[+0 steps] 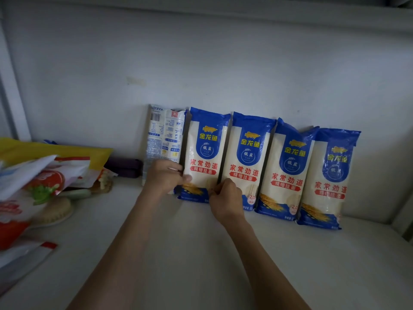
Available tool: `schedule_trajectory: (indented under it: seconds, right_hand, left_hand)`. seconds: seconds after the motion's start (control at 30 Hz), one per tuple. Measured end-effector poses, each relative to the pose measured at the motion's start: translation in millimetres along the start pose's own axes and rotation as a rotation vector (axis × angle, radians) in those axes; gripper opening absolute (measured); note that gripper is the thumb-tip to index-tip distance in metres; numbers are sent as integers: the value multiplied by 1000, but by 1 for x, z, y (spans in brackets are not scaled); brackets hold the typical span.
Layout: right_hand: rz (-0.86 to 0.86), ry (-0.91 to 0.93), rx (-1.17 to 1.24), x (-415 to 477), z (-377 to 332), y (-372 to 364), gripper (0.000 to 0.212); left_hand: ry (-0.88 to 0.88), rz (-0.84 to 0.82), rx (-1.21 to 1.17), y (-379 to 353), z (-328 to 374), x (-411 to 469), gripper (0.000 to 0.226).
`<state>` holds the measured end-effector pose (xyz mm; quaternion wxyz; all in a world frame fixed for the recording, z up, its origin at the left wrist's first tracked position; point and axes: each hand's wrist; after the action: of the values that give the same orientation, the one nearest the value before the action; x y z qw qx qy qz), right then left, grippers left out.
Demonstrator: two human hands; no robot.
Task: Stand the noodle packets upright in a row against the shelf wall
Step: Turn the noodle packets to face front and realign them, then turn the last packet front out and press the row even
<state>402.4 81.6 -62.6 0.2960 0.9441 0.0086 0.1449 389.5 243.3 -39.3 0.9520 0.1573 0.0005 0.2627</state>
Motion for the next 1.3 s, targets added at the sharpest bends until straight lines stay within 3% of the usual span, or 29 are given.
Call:
schedule_trajectory:
  seconds: [0.1, 0.23, 0.4, 0.53, 0.63, 0.8, 1.03, 1.13, 1.3]
  right_hand:
    - [-6, 62, 22, 0, -11, -3, 16]
    - [-91, 151, 130, -1, -36, -13, 19]
    - [-252, 151, 387, -6, -62, -49, 43]
    - [-204, 200, 389, -5, -68, -71, 56]
    - [-232, 178, 396, -6, -67, -74, 63]
    - [-238, 102, 412, -4, -59, -79, 55]
    - [-200, 84, 279, -1, -58, -85, 31]
    - [-246, 81, 265, 1, -56, -75, 22]
    - [-380, 83, 333, 0, -58, -45, 45]
  left_hand:
    - [-13, 106, -93, 21, -3, 3, 29]
    - [-3, 305, -199, 30, -11, 6, 32]
    - [77, 477, -239, 25, -12, 8, 29]
    - [127, 367, -210, 30, -14, 15, 38]
    - [106, 272, -135, 31, -17, 19, 60]
    - [140, 261, -118, 34, -15, 16, 87]
    - [143, 223, -476, 48, -5, 4, 31]
    - [213, 190, -563, 49, -8, 6, 41]
    - [206, -46, -700, 51, -12, 10, 72]
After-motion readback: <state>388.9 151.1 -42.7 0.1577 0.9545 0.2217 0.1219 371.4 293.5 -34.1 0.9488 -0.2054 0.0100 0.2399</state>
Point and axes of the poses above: each hand's wrist, its own x-axis towards the middle knuckle, its own y-axis out of the back of the hand, z = x × y, and after that the axes turned 3 degrees about y, right-handed
